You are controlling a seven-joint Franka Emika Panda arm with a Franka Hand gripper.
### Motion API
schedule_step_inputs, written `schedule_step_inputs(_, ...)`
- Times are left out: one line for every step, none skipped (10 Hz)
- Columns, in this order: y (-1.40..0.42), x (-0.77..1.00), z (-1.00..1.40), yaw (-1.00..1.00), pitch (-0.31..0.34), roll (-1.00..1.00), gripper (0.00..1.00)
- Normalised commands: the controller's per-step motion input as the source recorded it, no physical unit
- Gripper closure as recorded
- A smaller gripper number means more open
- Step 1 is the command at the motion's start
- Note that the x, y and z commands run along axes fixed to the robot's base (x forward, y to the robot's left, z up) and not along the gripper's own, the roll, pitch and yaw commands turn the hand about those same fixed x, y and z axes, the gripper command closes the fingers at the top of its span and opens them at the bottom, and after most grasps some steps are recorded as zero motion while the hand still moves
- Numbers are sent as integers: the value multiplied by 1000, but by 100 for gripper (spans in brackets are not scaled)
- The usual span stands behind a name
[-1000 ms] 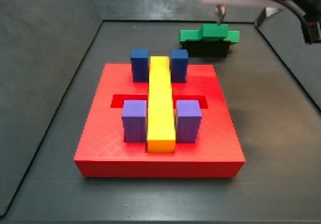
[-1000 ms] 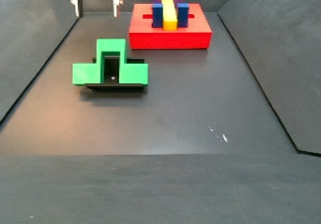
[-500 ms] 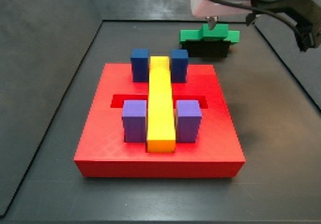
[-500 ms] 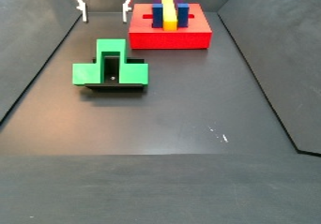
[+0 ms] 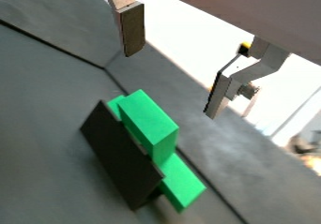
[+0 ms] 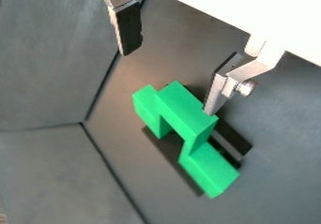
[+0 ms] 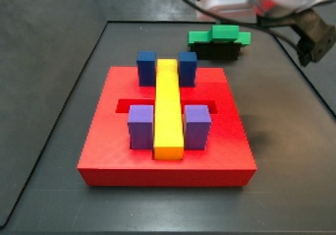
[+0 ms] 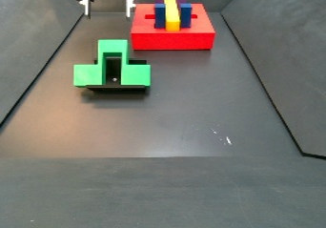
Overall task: Pick up the green object. Move up. Place the green object on the fixture. Regrasp the green object. Move to above the board. Insert the green object.
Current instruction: Regrasp the green object.
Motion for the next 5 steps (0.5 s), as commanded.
schedule_step_inputs(0,-131,-197,-206,0,586,0)
schedule_step_inputs(126,-180,-220,-83,0,260,0)
schedule_step_inputs(349,-77,-240,229,-26,-80,0)
schedule_step_inputs(337,-11,-157,271,0,-77,0)
schedule_step_inputs(320,-97,-66,191,0,-291,0)
